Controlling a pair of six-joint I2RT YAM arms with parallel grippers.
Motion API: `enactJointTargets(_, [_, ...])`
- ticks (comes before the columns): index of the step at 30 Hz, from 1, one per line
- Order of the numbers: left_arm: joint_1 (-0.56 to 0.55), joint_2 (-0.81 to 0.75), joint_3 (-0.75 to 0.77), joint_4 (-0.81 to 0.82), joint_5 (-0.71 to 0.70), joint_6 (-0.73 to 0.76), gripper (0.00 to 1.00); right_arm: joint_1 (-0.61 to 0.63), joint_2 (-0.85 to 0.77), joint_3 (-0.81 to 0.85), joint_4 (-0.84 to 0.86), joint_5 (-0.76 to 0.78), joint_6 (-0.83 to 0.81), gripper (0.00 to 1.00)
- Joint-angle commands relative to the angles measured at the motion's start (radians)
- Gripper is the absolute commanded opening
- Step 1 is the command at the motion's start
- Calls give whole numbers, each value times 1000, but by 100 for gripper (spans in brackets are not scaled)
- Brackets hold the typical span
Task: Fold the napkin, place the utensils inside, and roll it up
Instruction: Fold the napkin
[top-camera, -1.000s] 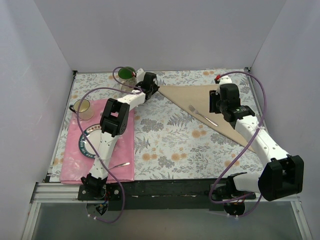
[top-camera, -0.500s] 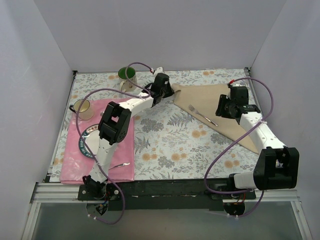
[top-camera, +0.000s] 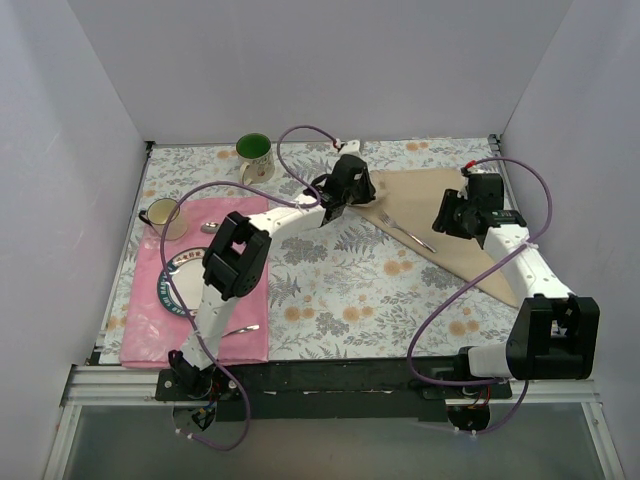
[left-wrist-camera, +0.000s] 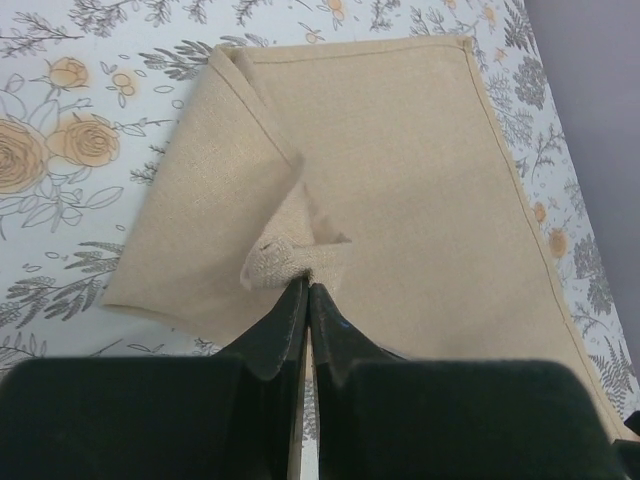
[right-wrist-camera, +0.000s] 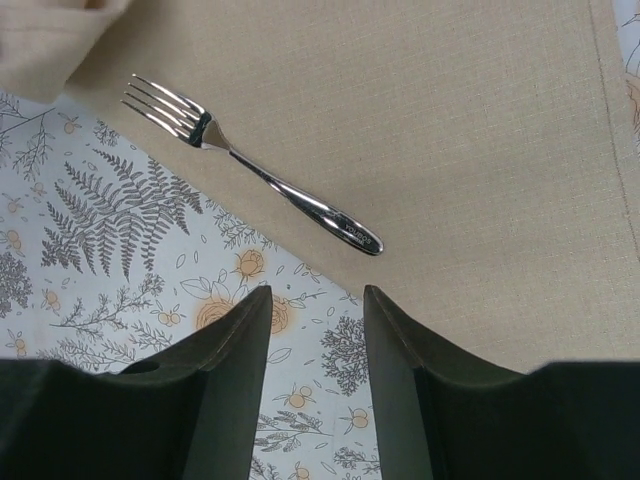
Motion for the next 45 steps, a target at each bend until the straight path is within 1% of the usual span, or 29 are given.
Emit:
enactJointTargets(1, [-47, -92, 35, -3, 8, 36, 0, -15, -40, -21, 10, -1, 9, 50])
enactJointTargets(6, [-104, -72, 60, -7, 26, 13, 0, -37, -49, -37, 12, -11, 24, 50])
enactJointTargets(12, [-142, -20, 129, -21, 21, -6, 0, -38, -72, -49, 15, -18, 21, 50])
enactJointTargets(13, [-145, -11, 141, -23, 21, -9, 0, -64, -75, -49, 13, -18, 21, 50])
enactJointTargets(18, [-170, 29, 195, -29, 29, -19, 0, -77, -95, -55, 12, -13, 29, 51])
enactJointTargets(27, [-174, 88, 224, -23, 72, -49, 0, -90, -118, -54, 2, -27, 32, 51])
enactJointTargets(33, [-176, 143, 272, -10, 107, -85, 0, -94, -129, -64, 1, -33, 36, 51])
enactJointTargets(39, [-183, 175, 270, 17, 123, -121, 0, -97, -138, -71, -4, -27, 32, 51])
enactJointTargets(40, [-185, 180, 272, 46, 124, -127, 0, -97, -138, -72, -5, -27, 33, 51])
enactJointTargets(41, [-187, 184, 273, 54, 153, -134, 0, -97, -138, -74, -4, -27, 32, 51])
enactJointTargets(45, [-196, 210, 305, 62, 158, -141, 0, -98, -135, -74, -5, -24, 30, 51])
